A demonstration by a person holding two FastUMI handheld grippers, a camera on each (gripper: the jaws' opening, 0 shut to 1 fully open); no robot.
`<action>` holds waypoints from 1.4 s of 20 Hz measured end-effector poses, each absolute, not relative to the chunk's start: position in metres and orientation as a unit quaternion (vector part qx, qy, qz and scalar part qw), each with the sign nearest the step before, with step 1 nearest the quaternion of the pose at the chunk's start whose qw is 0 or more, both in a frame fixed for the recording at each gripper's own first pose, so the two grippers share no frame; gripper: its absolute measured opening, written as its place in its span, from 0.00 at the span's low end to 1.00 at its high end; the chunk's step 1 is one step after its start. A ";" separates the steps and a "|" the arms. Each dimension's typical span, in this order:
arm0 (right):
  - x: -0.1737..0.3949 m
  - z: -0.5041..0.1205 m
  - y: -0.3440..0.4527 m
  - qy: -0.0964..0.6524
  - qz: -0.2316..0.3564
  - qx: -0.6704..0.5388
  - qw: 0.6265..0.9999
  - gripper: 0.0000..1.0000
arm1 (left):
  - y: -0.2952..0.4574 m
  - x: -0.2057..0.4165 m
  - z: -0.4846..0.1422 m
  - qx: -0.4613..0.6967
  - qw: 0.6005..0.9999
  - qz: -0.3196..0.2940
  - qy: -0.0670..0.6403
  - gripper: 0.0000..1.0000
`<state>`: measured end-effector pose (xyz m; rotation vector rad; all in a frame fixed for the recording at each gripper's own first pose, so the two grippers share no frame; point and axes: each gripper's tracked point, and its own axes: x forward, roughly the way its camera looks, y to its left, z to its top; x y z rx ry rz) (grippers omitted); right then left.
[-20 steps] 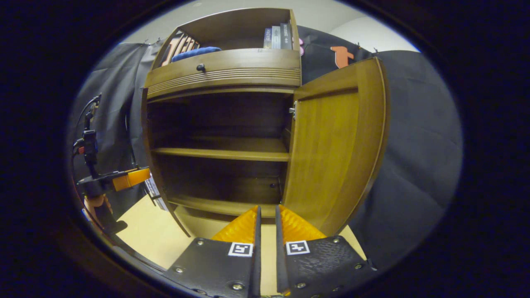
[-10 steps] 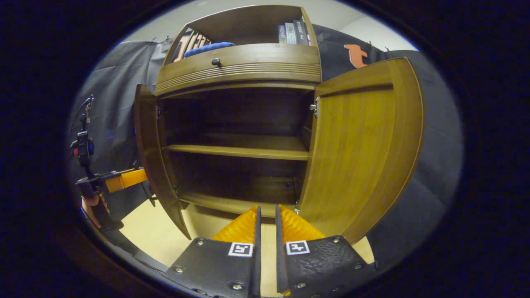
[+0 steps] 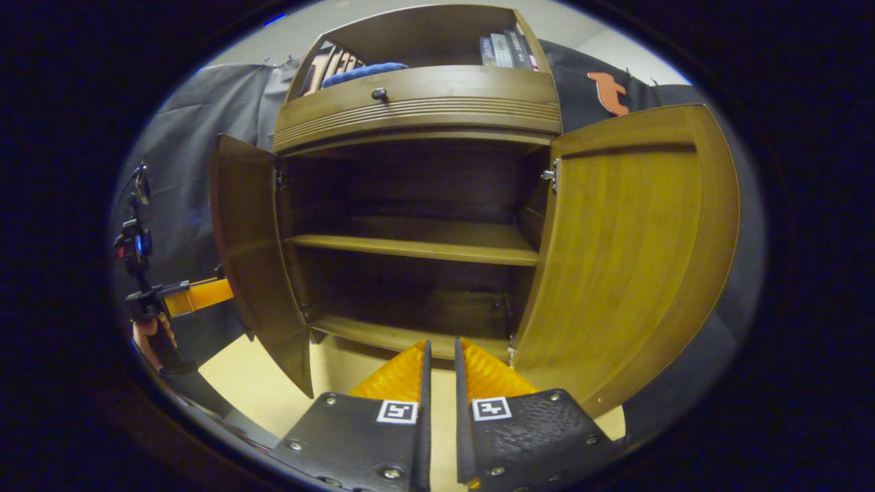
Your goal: Open the right door of the double-door shoe cabinet with the right hand, and open the left door with the left hand.
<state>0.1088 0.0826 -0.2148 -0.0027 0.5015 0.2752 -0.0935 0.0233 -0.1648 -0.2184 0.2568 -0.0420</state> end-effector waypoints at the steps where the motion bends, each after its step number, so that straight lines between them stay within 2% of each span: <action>1: 0.109 -0.215 0.085 0.248 0.139 -0.001 0.959 0.15 | 0.027 -0.096 -0.164 -0.111 0.986 -0.019 0.127 0.38; 3: 0.110 -0.217 0.090 0.249 0.146 -0.001 0.957 0.15 | 0.035 -0.103 -0.164 -0.117 0.985 -0.010 0.125 0.36; 4: 0.111 -0.217 0.094 0.250 0.150 -0.002 0.957 0.15 | 0.040 -0.107 -0.162 -0.117 0.985 -0.004 0.125 0.39; 9: 0.109 -0.220 0.108 0.252 0.170 -0.003 0.953 0.15 | 0.066 -0.125 -0.158 -0.121 0.984 0.044 0.122 0.39; 10: 0.109 -0.220 0.112 0.252 0.174 -0.003 0.952 0.15 | 0.070 -0.128 -0.157 -0.119 0.984 0.052 0.121 0.42; 11: 0.108 -0.221 0.115 0.252 0.179 -0.003 0.951 0.15 | 0.070 -0.130 -0.155 -0.111 0.985 0.055 0.120 0.34; 12: 0.108 -0.221 0.118 0.252 0.183 -0.004 0.950 0.15 | 0.072 -0.131 -0.155 -0.100 0.986 0.058 0.121 0.42; 14: 0.108 -0.222 0.123 0.252 0.190 -0.002 0.949 0.15 | 0.076 -0.132 -0.154 -0.094 0.986 0.062 0.122 0.25; 15: 0.108 -0.221 0.125 0.251 0.193 0.000 0.949 0.15 | 0.079 -0.133 -0.153 -0.100 0.986 0.065 0.120 0.34; 16: 0.108 -0.221 0.126 0.250 0.195 0.000 0.949 0.15 | 0.080 -0.134 -0.154 -0.106 0.985 0.071 0.118 0.30; 17: 0.108 -0.221 0.127 0.248 0.196 0.000 0.949 0.15 | 0.082 -0.134 -0.154 -0.108 0.984 0.077 0.116 0.34; 25: 0.114 -0.223 0.132 0.249 0.202 0.009 0.947 0.15 | 0.124 -0.151 -0.145 -0.092 0.981 0.128 0.112 0.33; 28: 0.115 -0.224 0.137 0.249 0.205 0.011 0.946 0.15 | 0.132 -0.152 -0.144 -0.085 0.980 0.137 0.114 0.41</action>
